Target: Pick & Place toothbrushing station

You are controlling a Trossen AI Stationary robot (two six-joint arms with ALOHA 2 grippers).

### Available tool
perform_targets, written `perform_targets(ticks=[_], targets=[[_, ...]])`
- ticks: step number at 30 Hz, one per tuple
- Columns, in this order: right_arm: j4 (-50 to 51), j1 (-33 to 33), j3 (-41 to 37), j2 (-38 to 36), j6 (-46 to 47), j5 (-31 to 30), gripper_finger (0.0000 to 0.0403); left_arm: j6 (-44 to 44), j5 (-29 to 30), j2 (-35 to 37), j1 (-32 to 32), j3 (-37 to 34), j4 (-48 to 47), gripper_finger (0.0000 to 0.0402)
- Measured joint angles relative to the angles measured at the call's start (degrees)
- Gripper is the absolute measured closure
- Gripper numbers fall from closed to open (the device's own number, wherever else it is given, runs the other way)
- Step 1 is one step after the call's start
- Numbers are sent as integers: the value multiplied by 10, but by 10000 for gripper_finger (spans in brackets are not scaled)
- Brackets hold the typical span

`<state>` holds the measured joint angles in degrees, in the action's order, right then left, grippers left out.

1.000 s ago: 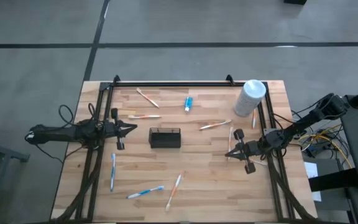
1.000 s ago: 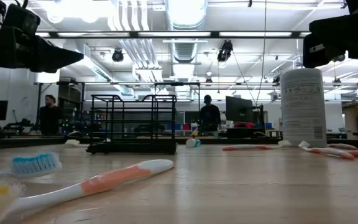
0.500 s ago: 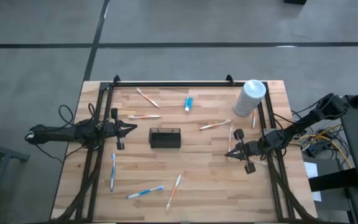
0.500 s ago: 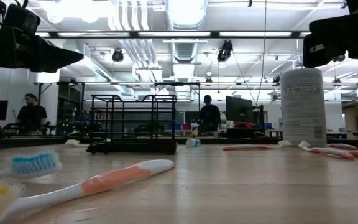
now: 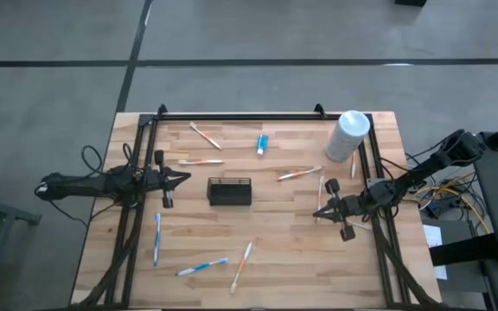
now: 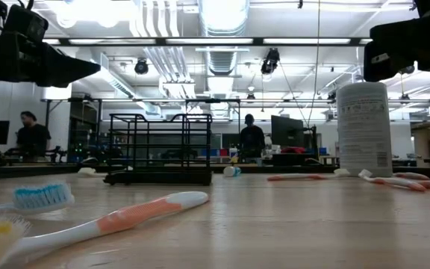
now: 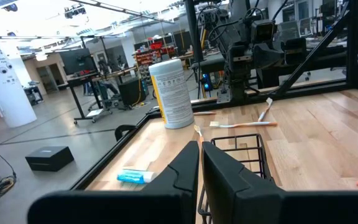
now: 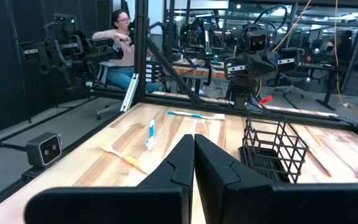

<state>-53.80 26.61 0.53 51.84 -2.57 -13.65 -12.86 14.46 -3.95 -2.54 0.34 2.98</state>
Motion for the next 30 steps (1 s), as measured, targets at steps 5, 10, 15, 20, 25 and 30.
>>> perform_targets(ticks=[5, 10, 15, 20, 25, 30], targets=[[0, 0, 0, 0, 0, 0, 394, 0, 0, 0, 0, 0, 0, 376], [0, 0, 0, 0, 0, 0, 394, 0, 0, 0, 0, 0, 0, 376], [0, 0, 0, 0, 0, 0, 394, 0, 0, 0, 0, 0, 0, 376], [12, 0, 0, 0, -19, 0, 394, 0, 0, 0, 0, 0, 0, 376], [13, 0, 0, 1, -24, 0, 394, 0, 0, 0, 0, 0, 0, 376], [12, 0, 0, 1, 14, 1, 394, 0, 0, 0, 0, 0, 0, 376]])
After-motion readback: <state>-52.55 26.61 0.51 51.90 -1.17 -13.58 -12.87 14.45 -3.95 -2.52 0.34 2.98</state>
